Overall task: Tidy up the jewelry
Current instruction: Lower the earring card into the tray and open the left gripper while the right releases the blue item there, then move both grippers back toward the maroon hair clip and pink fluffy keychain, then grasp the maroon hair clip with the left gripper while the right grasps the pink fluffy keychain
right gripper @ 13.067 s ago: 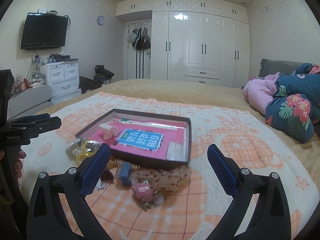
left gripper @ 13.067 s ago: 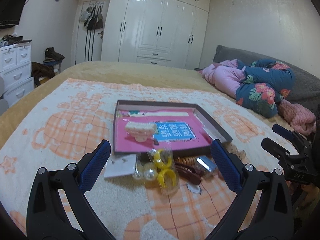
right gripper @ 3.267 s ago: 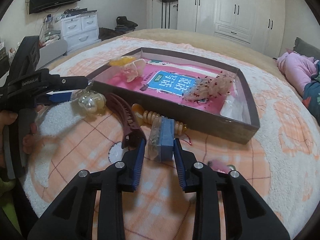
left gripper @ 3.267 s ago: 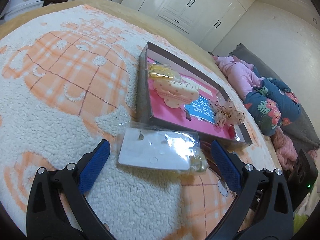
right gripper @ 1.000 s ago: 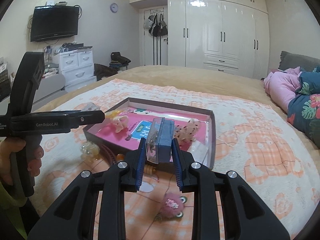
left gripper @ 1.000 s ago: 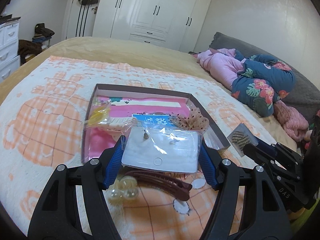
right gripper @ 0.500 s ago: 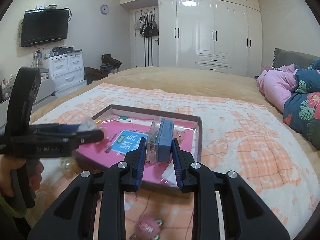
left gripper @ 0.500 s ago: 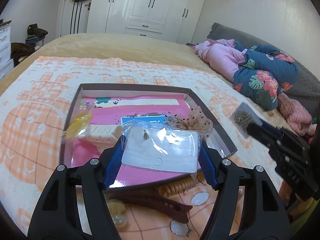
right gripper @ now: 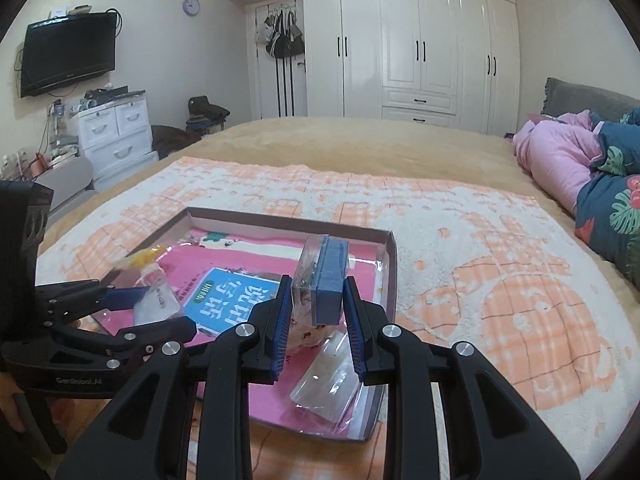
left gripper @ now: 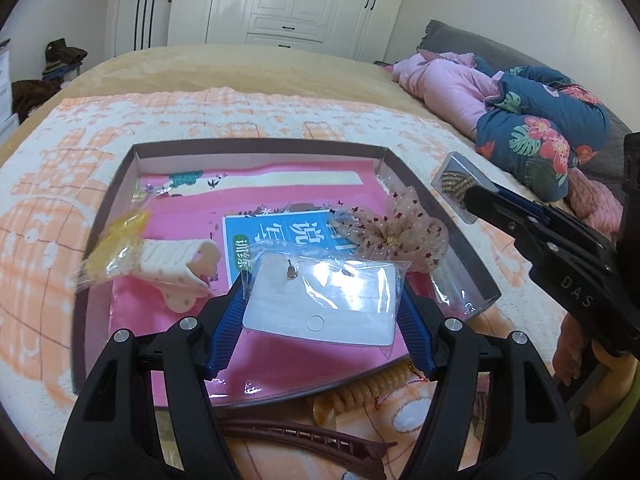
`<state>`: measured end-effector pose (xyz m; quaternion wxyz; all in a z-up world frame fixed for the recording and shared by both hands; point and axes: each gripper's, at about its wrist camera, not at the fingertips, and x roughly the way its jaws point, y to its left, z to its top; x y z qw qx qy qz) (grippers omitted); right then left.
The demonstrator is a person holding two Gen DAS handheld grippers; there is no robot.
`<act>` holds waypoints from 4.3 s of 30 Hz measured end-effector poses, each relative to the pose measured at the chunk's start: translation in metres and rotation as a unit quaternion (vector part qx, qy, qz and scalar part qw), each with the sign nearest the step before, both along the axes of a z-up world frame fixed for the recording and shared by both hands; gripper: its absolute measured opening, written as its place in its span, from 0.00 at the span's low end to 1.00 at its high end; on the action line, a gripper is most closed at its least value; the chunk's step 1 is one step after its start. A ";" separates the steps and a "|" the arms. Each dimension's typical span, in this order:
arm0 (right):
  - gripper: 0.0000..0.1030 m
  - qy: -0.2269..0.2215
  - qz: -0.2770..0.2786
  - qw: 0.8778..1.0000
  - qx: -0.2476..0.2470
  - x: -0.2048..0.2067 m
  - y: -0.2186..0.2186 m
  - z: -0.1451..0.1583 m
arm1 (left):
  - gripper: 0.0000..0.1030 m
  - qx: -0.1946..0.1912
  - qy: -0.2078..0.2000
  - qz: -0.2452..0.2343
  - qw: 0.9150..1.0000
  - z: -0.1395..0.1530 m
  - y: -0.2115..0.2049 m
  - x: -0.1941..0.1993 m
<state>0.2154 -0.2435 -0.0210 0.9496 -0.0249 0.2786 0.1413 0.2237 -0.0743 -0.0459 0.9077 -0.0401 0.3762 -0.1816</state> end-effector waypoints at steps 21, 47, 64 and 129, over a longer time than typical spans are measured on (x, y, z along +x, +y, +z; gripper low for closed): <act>0.34 0.053 -0.004 0.998 0.027 0.007 -0.007 -0.029 | 0.69 0.006 -0.012 0.022 1.000 0.000 0.007 -0.011; 0.85 -0.052 -0.046 0.997 0.037 -0.071 -0.014 0.036 | 0.89 -0.040 -0.089 0.066 0.993 0.063 0.043 -0.067; 0.86 -0.096 -0.040 0.994 0.040 -0.113 -0.010 0.066 | 0.89 -0.063 -0.131 0.097 0.985 0.091 0.078 -0.104; 0.86 0.024 0.010 0.999 -0.038 -0.142 0.013 -0.031 | 0.89 -0.055 0.000 0.021 0.998 0.001 0.052 -0.119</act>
